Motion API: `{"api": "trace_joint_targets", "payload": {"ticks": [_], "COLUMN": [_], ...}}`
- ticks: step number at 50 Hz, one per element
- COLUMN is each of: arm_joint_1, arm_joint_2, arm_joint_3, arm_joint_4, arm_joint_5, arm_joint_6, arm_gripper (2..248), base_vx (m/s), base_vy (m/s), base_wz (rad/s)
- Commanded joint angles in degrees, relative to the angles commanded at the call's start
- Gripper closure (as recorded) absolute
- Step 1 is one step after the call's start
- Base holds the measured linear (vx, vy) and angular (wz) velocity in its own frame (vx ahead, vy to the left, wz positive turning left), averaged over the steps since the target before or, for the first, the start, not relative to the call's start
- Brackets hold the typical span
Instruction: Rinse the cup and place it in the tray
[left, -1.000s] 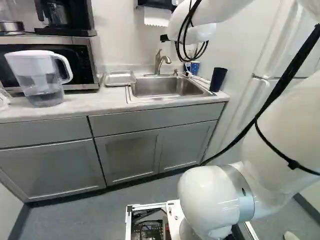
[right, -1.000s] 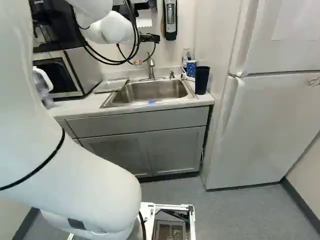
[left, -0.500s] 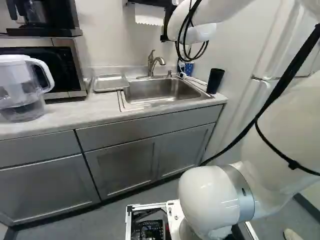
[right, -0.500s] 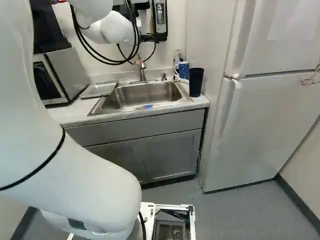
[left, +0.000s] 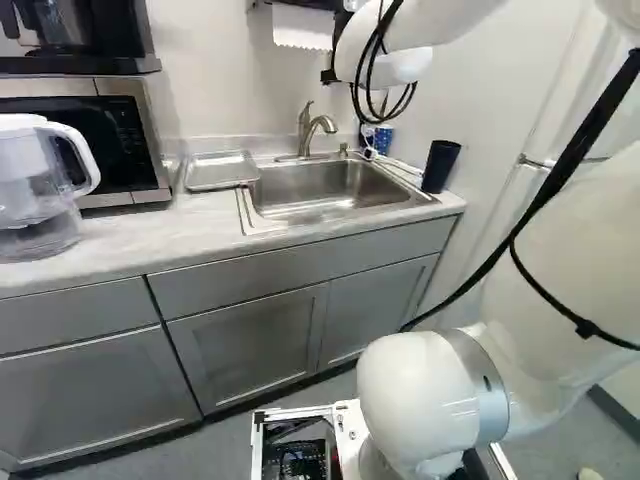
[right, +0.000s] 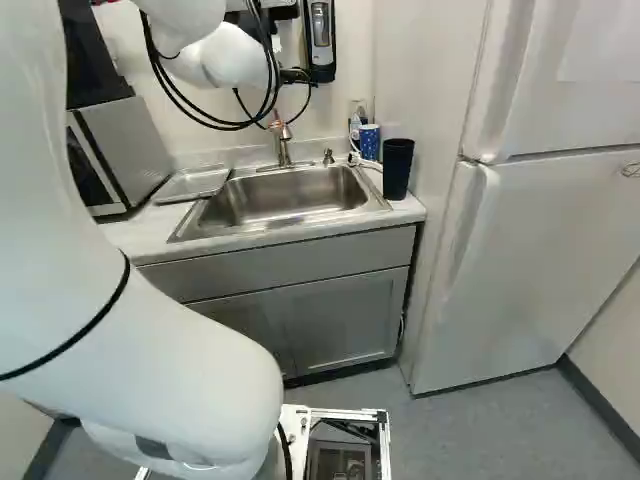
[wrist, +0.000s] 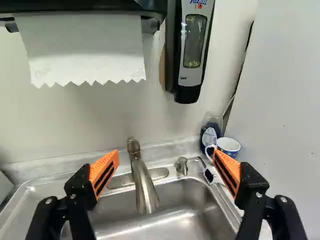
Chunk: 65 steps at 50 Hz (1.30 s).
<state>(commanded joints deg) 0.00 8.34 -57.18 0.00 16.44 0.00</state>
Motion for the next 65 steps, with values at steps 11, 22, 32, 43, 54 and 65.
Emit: {"api": "trace_joint_targets", "payload": {"ticks": [11,22,32,43,54,65], "arm_joint_1": [0.0,0.0,0.0,0.0,0.0,0.0], "arm_joint_2": [-0.08,-1.15,-3.15,-5.55,-7.83,-10.08], "arm_joint_3": [-0.07,-1.07,-2.95,-5.26,-7.49,-9.75], "arm_joint_4": [0.0,0.0,0.0,0.0,0.0,0.0], "arm_joint_5": [0.0,0.0,-0.4,-1.46,-3.23,-5.61], "arm_joint_6": [0.0,0.0,0.0,0.0,0.0,0.0], "arm_gripper": [3,3,3,3,3,3], "base_vx": [-0.014,0.0,0.0,0.0,0.0,0.0], "base_vy": [-0.002,0.0,0.0,0.0,0.0,0.0], "base_wz": [0.001,0.0,0.0,0.0,0.0,0.0]}}
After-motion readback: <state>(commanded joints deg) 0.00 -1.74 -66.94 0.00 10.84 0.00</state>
